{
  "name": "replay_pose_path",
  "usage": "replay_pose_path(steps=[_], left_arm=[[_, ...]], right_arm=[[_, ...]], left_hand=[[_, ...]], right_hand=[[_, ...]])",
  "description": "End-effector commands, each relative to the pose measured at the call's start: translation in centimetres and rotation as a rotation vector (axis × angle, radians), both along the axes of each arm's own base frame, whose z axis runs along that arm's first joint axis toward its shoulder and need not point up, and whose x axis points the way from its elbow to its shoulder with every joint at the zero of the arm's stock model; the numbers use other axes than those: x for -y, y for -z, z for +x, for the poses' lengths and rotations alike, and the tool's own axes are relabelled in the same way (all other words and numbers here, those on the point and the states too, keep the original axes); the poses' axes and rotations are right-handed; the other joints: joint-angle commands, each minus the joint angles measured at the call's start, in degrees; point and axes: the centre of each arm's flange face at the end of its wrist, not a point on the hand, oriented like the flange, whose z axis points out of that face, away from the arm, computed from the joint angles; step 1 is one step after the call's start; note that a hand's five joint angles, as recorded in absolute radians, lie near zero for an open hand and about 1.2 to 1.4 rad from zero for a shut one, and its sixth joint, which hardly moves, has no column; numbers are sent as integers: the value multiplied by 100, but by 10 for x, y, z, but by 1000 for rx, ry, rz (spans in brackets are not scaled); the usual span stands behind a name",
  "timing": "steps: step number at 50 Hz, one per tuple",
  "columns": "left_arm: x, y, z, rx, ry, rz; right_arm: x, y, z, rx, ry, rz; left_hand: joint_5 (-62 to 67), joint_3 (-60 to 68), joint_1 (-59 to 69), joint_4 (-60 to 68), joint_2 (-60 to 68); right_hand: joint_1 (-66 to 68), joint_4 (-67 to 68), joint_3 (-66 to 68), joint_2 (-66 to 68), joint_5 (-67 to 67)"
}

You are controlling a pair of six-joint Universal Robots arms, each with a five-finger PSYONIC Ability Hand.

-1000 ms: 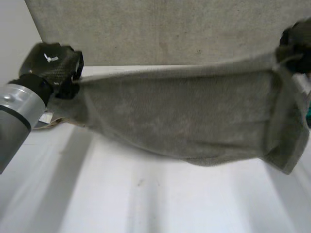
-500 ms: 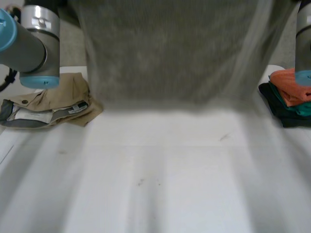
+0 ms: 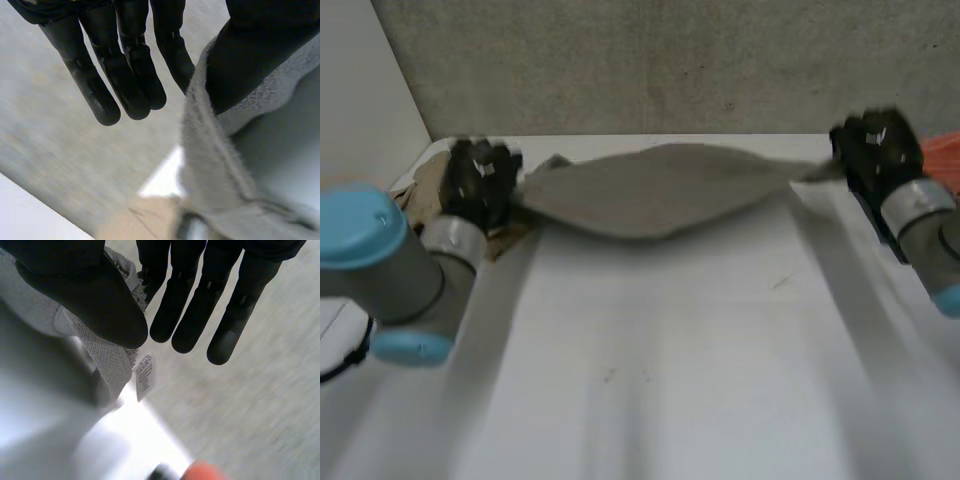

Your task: Fold the laundry.

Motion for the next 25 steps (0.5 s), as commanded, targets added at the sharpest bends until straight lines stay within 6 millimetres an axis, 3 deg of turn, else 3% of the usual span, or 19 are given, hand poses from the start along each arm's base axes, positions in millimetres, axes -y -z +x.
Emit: replay_pose_path(steps=[1, 4, 7, 9, 13, 16, 20, 25], left_arm=[[-45, 48, 11, 106, 13, 275], [-71, 47, 21, 161, 13, 412], [-104, 37, 29, 236, 28, 559], [-131, 30, 34, 300, 52, 673], [-162, 15, 39, 363, 85, 783], [-164, 9, 37, 364, 95, 771], [-149, 1, 29, 325, 98, 673], [-114, 19, 18, 289, 66, 574]], right_arm=[[-38, 39, -16, -199, -44, 281], [-57, 37, -19, -289, -71, 354], [-88, 22, -25, -420, -90, 467], [-109, 14, -40, -512, -75, 576], [-140, 1, -58, -648, -80, 699], [-147, -2, -59, -698, -99, 679], [-142, -2, -58, -690, -72, 626], [-122, 1, -58, -599, 0, 540]], left_hand=[[1489, 1160, 1289, 1114, 1134], [1489, 1160, 1289, 1114, 1134], [1489, 1160, 1289, 1114, 1134], [1489, 1160, 1289, 1114, 1134], [1489, 1160, 1289, 1114, 1134], [1489, 1160, 1289, 1114, 1134], [1489, 1160, 1289, 1114, 1134], [1489, 1160, 1289, 1114, 1134]], right_hand=[[1476, 1126, 1160, 1228, 1117], [1476, 1126, 1160, 1228, 1117], [1476, 1126, 1160, 1228, 1117], [1476, 1126, 1160, 1228, 1117], [1476, 1126, 1160, 1228, 1117], [1476, 1126, 1160, 1228, 1117], [1476, 1126, 1160, 1228, 1117], [1476, 1126, 1160, 1228, 1117]])
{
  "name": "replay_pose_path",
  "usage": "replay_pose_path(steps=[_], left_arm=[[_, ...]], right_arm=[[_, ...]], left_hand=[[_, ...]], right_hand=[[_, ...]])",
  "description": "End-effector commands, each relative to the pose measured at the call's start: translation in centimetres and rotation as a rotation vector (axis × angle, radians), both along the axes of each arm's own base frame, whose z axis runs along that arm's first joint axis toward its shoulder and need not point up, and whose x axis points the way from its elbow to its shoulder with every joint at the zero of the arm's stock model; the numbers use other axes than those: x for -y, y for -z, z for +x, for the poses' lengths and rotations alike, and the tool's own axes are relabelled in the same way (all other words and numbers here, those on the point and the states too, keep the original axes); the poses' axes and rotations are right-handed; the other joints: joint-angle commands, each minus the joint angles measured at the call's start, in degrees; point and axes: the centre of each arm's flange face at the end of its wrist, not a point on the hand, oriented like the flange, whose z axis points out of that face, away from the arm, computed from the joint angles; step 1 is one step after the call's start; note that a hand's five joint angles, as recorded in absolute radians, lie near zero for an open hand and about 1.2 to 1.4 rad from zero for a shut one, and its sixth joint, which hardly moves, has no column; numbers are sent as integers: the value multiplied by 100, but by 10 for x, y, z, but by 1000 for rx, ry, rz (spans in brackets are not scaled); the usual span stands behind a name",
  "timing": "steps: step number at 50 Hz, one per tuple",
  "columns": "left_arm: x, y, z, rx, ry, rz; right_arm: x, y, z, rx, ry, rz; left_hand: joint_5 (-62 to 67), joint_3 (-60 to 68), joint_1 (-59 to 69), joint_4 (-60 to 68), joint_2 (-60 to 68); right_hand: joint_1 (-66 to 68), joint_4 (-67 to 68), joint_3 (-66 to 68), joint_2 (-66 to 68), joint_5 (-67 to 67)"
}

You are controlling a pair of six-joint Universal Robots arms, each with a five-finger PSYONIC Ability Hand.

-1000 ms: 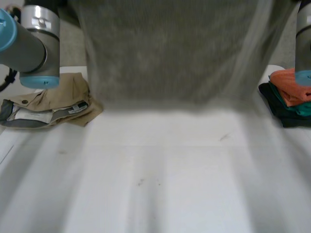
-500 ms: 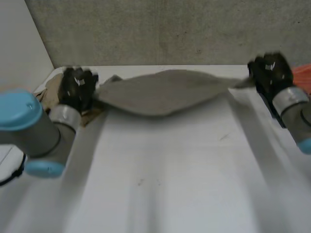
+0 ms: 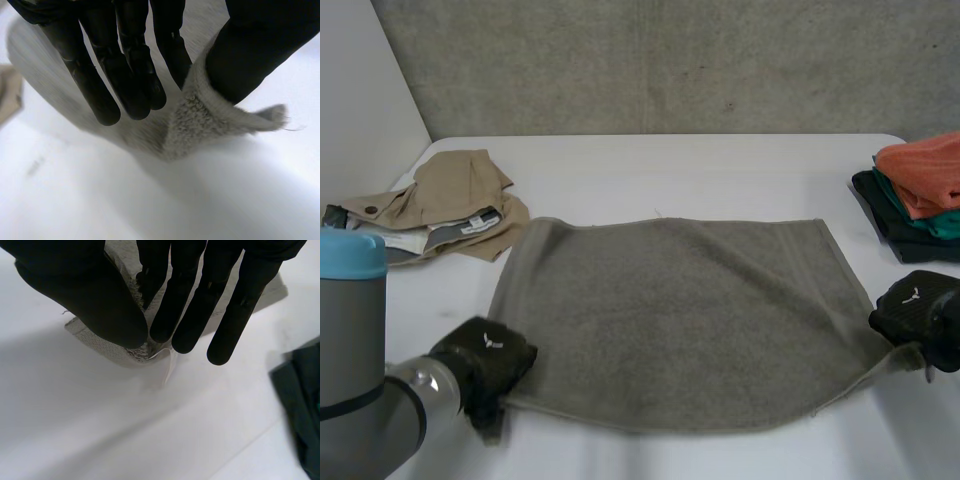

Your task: Fold the laundry.

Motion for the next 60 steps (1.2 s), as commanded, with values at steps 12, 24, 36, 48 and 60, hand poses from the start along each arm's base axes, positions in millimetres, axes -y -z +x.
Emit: replay_pose_path(steps=[12, 24, 36, 48, 60], left_arm=[[51, 21, -5, 10, -149, -221], [10, -6, 7, 13, -137, -209], [0, 9, 21, 63, -167, -120], [19, -79, 16, -93, -184, -432], [12, -201, 14, -283, -150, -765]], right_arm=[[57, 17, 6, 148, 118, -283], [58, 16, 12, 184, 122, -305], [56, 19, 16, 186, 113, -311], [29, -65, 10, 180, 102, -469], [-14, -177, 13, 185, 53, -682]], left_hand=[[-1586, -1914, -1786, -1962, -1942], [-2344, -2673, -2544, -2720, -2700], [1489, 1160, 1289, 1113, 1133], [1489, 1160, 1289, 1113, 1133], [1489, 1160, 1289, 1113, 1133]], right_hand=[[1476, 1126, 1160, 1228, 1116], [1476, 1126, 1160, 1228, 1116], [1476, 1126, 1160, 1228, 1116], [1476, 1126, 1160, 1228, 1116], [1476, 1126, 1160, 1228, 1116]])
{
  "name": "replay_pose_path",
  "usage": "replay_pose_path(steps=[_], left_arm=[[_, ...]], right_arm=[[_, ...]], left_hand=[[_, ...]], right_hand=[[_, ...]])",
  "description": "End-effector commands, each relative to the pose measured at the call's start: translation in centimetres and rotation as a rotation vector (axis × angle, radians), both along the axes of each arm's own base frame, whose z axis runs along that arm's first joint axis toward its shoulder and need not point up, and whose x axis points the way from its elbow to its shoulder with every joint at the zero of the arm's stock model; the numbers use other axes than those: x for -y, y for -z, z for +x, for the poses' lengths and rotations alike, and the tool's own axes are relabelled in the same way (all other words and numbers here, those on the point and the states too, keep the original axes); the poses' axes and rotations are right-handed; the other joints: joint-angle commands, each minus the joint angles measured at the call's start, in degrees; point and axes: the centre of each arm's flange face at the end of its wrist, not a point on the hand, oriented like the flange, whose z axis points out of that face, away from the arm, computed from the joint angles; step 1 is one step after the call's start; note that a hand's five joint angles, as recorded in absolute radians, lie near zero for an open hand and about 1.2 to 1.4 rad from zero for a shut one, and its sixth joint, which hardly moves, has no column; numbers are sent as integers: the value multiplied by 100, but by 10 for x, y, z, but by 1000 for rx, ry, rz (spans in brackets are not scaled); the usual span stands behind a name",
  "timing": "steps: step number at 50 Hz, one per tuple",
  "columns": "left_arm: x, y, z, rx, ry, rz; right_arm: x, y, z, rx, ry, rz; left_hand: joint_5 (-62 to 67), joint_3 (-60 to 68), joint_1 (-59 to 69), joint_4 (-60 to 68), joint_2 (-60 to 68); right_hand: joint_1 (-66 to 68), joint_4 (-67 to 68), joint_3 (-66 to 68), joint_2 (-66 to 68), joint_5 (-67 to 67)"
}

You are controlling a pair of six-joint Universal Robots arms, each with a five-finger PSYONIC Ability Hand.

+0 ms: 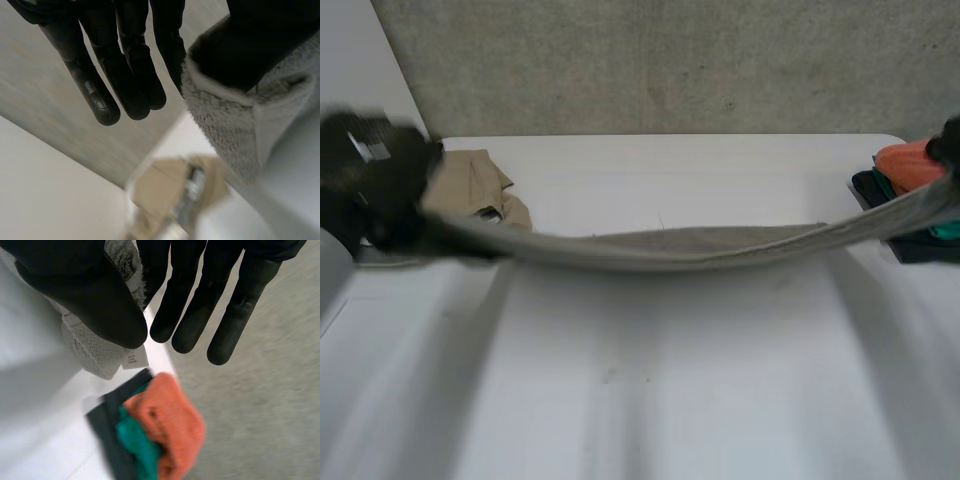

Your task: Fold the laundry.

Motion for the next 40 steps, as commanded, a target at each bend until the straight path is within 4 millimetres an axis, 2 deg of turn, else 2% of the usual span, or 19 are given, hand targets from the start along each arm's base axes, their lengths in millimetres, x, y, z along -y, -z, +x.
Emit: replay_pose_path(steps=[1, 5, 11, 13, 16, 17, 19, 23, 24, 26, 27, 28, 30, 31, 32, 34, 36, 39, 40], left_arm=[[-3, -47, -2, -31, 44, -112], [14, -24, -13, 98, 90, -48], [60, 45, -29, 270, 111, 131], [87, 70, -30, 284, 88, 172], [118, 92, -29, 287, 54, 174], [136, 100, -28, 279, 35, 155], [155, 107, -31, 268, 24, 123], [199, 88, -46, 223, 6, -94], [214, 70, -51, 193, -3, -222], [228, 39, -60, 141, -9, -400], [234, 10, -64, 90, -7, -556], [235, -6, -66, 62, -7, -636], [235, -25, -68, 15, -11, -740], [234, -33, -68, -9, -13, -782], [230, -51, -67, -81, -9, -859], [224, -65, -63, -139, -2, -884], [221, -69, -60, -178, -1, -872], [217, -53, -59, -217, 16, -788], [216, -47, -58, -218, 19, -767]], right_arm=[[-16, -46, 1, -14, -11, -100], [-5, -41, -1, -26, -4, -82], [40, 11, 6, -35, -9, 94], [53, 33, 16, -47, -4, 151], [75, 54, 32, -78, 31, 138], [82, 59, 35, -84, 43, 125], [96, 68, 42, -87, 58, 84], [133, 65, 60, -45, 70, -112], [148, 53, 66, -6, 68, -238], [163, 27, 73, 68, 65, -437], [166, 16, 75, 100, 63, -507], [171, -6, 79, 169, 54, -654], [170, -30, 80, 244, 44, -793], [167, -51, 81, 303, 29, -899], [164, -61, 80, 329, 23, -944], [157, -74, 79, 385, 4, -982], [156, -74, 78, 405, -2, -969], [156, -64, 78, 421, -9, -903], [157, -51, 78, 413, -8, -844]], left_hand=[[1411, 1169, 1369, 1140, 1142], [1411, 1169, 1369, 1140, 1142], [1411, 1169, 1369, 1140, 1142], [1411, 1169, 1369, 1140, 1142], [1411, 1169, 1369, 1140, 1142], [1411, 1169, 1369, 1140, 1142], [1411, 1169, 1369, 1140, 1142], [1411, 1169, 1369, 1140, 1142], [1411, 1169, 1369, 1140, 1142], [1411, 1169, 1369, 1140, 1142], [1411, 1169, 1369, 1140, 1142], [1411, 1169, 1369, 1140, 1142], [1411, 1169, 1369, 1140, 1142], [1411, 1169, 1369, 1140, 1142], [1411, 1169, 1369, 1140, 1142], [1411, 1169, 1369, 1140, 1142], [1411, 1169, 1369, 1140, 1142], [1411, 1169, 1369, 1140, 1142], [1411, 1169, 1369, 1140, 1142]], right_hand=[[1475, 1125, 1160, 1228, 1116], [1475, 1125, 1160, 1228, 1116], [1475, 1125, 1160, 1228, 1116], [1475, 1125, 1160, 1228, 1116], [1475, 1125, 1160, 1228, 1116], [1475, 1125, 1160, 1228, 1116], [1475, 1125, 1160, 1228, 1116], [1475, 1125, 1160, 1228, 1116], [1475, 1125, 1160, 1228, 1116], [1475, 1125, 1160, 1228, 1116], [1475, 1125, 1160, 1228, 1116], [1475, 1125, 1160, 1228, 1116], [1475, 1125, 1160, 1228, 1116], [1475, 1125, 1160, 1228, 1116], [1475, 1125, 1160, 1228, 1116], [1475, 1125, 1160, 1228, 1116], [1475, 1125, 1160, 1228, 1116], [1475, 1125, 1160, 1228, 1116], [1475, 1125, 1160, 1228, 1116]])
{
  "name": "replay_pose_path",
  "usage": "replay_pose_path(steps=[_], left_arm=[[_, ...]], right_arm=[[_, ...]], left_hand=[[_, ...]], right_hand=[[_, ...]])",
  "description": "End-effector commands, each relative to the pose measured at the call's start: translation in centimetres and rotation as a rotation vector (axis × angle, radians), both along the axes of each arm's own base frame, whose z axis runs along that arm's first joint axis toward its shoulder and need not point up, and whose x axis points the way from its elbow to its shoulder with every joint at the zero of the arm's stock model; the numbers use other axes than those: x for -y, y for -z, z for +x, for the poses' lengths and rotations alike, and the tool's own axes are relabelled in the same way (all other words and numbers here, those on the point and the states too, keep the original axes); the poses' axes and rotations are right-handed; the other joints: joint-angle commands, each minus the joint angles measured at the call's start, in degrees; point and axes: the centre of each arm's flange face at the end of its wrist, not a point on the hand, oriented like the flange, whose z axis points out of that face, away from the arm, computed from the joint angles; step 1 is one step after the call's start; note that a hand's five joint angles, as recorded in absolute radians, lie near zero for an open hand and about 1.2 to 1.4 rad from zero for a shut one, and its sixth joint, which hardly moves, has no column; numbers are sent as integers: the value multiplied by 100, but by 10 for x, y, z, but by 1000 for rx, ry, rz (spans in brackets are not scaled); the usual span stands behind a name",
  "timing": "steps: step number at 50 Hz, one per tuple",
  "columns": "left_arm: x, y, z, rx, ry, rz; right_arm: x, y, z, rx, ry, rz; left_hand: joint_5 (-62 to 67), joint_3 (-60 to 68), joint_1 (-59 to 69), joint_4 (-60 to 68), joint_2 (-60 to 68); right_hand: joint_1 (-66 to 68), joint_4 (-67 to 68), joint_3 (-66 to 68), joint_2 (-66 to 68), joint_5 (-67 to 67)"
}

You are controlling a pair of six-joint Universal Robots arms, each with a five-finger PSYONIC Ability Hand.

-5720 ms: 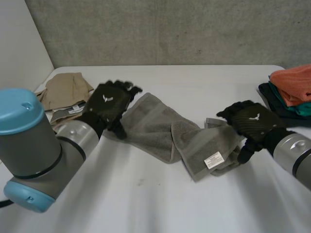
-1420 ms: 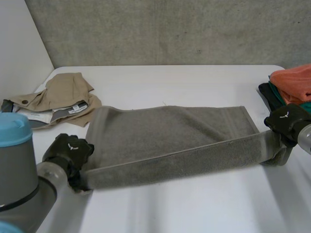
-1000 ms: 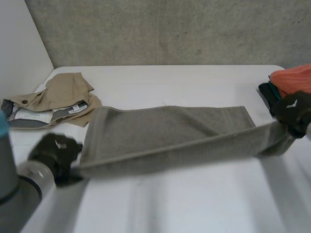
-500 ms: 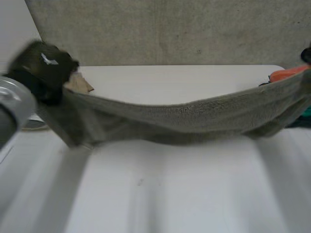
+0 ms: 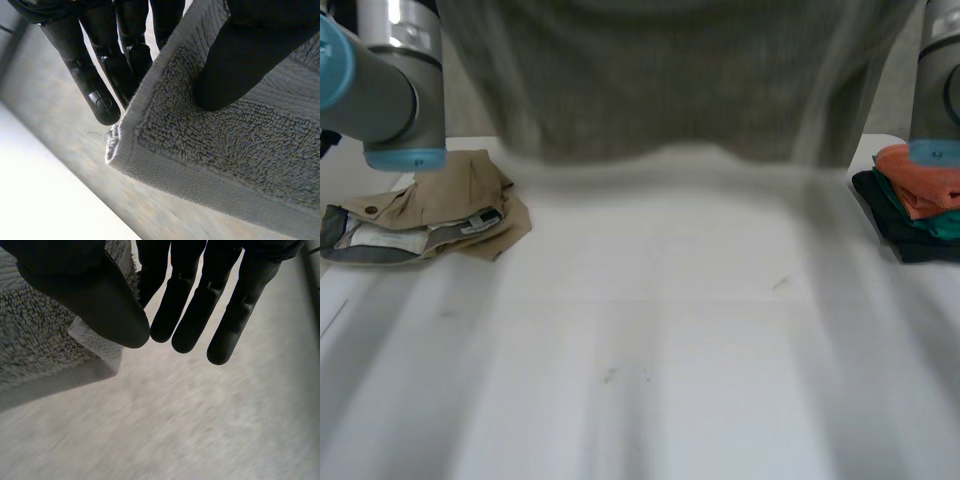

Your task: Fold the laundry.

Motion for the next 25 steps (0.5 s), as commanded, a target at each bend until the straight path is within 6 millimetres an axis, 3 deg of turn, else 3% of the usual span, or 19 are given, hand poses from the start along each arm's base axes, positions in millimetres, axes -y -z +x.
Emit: replay_pose_path(steps=[1, 4, 7, 8, 11, 12, 13, 17, 21, 25], left_arm=[[-15, 21, 6, -79, 88, 128], [-20, 40, 7, -55, 98, 187], [-25, 75, 7, -10, 118, 288], [-26, 86, 5, 4, 125, 315], [-33, 126, 3, 47, 141, 423], [-34, 138, 3, 55, 140, 456], [-35, 164, 5, 72, 134, 527], [-45, 219, 7, 115, 127, 682], [-66, 248, 14, 162, 116, 840], [-96, 251, 23, 221, 100, 996]], right_arm=[[-5, 18, -2, 32, -69, 117], [-5, 48, 0, -2, -88, 229], [-5, 72, 1, -26, -99, 303], [-4, 90, 1, -40, -102, 360], [-3, 124, 1, -65, -106, 460], [-4, 144, 1, -82, -114, 525], [-4, 153, 0, -92, -117, 558], [-13, 195, 1, -135, -143, 719], [-29, 218, -2, -179, -148, 862], [-46, 232, -14, -227, -128, 1013]], left_hand=[[1411, 1160, 1368, 1117, 1132], [1411, 1160, 1368, 1117, 1132], [1411, 1160, 1368, 1117, 1132], [1411, 1160, 1368, 1117, 1132], [1411, 1160, 1368, 1117, 1132], [1411, 1160, 1368, 1117, 1132], [1411, 1160, 1368, 1117, 1132], [1411, 1160, 1368, 1117, 1132], [1411, 1160, 1368, 1117, 1132], [1411, 1160, 1368, 1117, 1132]], right_hand=[[1387, 1121, 1159, 1228, 1098], [1387, 1121, 1159, 1228, 1098], [1387, 1121, 1159, 1228, 1098], [1387, 1121, 1159, 1228, 1098], [1387, 1121, 1159, 1228, 1098], [1387, 1121, 1159, 1228, 1098], [1387, 1121, 1159, 1228, 1098], [1387, 1121, 1159, 1228, 1098], [1387, 1121, 1159, 1228, 1098], [1387, 1121, 1159, 1228, 1098]])
